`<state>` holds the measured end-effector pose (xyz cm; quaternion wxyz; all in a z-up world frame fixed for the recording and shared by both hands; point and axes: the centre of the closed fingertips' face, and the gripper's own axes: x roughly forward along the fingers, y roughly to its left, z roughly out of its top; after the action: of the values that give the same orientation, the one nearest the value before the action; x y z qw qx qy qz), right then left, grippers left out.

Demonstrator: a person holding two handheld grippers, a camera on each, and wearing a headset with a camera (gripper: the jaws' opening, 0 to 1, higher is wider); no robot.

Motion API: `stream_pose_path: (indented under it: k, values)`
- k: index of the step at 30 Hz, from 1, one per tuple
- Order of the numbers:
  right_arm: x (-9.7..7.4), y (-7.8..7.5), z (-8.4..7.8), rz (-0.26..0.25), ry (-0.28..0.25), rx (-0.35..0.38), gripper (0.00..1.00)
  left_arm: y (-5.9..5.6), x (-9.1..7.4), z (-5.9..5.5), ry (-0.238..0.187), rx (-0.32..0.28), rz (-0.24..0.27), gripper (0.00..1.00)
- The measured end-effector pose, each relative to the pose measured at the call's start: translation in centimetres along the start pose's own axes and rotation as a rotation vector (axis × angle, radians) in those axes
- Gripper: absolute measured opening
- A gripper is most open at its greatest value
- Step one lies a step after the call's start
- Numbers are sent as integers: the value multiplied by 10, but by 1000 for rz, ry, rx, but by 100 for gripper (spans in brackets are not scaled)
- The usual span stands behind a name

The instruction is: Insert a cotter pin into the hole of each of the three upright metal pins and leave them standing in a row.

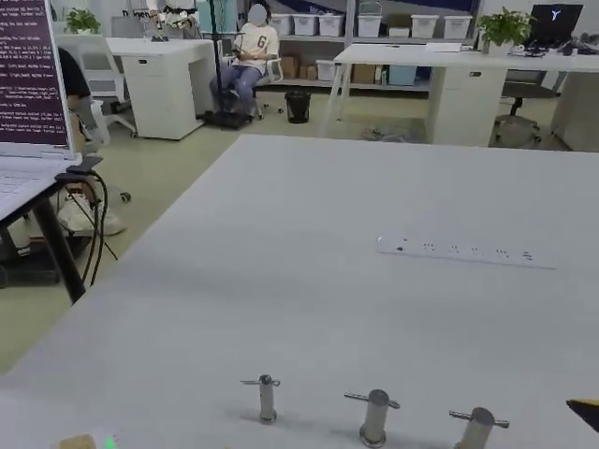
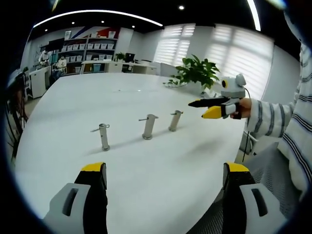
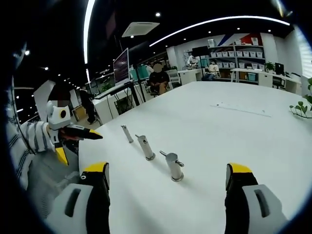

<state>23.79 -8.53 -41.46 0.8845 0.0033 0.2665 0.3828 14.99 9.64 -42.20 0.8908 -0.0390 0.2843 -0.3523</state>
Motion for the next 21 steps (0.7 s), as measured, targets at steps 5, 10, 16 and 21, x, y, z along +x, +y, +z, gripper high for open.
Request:
stream_pose_path:
  k: [5,10,16,21]
  values:
    - [-5,15,-14,20,74,29,98,5,-5,12,-72,-55,1,99]
    - [-9,30,-23,42,129,44,98,17,-13,18,-101,-79,31,99]
    - [-17,40,-23,52,140,81,98,27,-21,12,-55,-76,43,99]
    - [-22,40,-35,30,192,90,98,41,-31,8,-63,-99,80,99]
